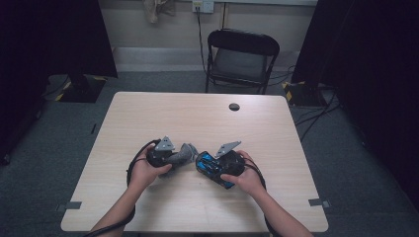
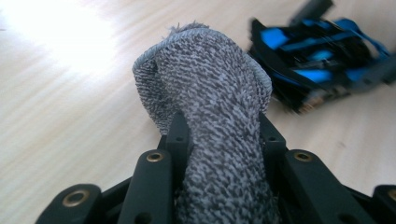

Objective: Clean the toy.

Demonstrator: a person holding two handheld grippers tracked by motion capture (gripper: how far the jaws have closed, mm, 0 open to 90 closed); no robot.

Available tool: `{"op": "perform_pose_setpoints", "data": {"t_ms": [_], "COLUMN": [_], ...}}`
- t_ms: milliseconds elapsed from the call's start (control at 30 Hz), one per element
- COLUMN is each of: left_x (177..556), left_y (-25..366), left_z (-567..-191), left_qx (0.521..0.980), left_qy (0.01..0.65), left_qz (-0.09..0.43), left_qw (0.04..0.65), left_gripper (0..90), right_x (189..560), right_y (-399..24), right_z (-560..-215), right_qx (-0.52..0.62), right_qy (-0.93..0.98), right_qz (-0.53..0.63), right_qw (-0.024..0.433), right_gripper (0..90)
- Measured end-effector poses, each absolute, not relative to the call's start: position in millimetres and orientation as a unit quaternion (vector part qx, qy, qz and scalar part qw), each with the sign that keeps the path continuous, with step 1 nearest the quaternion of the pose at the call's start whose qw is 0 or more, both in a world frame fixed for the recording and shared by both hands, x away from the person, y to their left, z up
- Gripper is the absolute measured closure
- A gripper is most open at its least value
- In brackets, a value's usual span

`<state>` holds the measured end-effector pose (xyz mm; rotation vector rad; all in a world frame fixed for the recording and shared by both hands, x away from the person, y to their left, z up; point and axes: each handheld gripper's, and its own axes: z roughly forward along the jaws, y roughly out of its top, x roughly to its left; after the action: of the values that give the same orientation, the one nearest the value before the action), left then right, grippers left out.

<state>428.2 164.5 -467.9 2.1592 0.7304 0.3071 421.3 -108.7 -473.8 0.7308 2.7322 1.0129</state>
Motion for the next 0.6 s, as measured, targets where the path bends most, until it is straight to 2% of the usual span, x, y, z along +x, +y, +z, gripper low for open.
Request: {"op": "perform_pose_setpoints", "data": {"t_ms": [267,600], "left_x": [437.7,434.0], "left_y": [151.4,135.9], "left_z": [-474.5,-486.3], "left_qx": [0.861,0.877], "left_qy": [0.291,0.261], "left_qz": [0.116,0.096], "left_qw": [0.4,0.392], "left_gripper": [66.3,66.0], "right_x": [419.8,421.4], "right_y": [-106.2,-107.1], "right_z": [-472.2,-473.3], "right_qx": [0.237,0.235], "right_qy": [0.907,0.908], "right_qz": [0.343,0.341], "right_qw": [0.067,0.067], "right_gripper": [27.6,27.6]}}
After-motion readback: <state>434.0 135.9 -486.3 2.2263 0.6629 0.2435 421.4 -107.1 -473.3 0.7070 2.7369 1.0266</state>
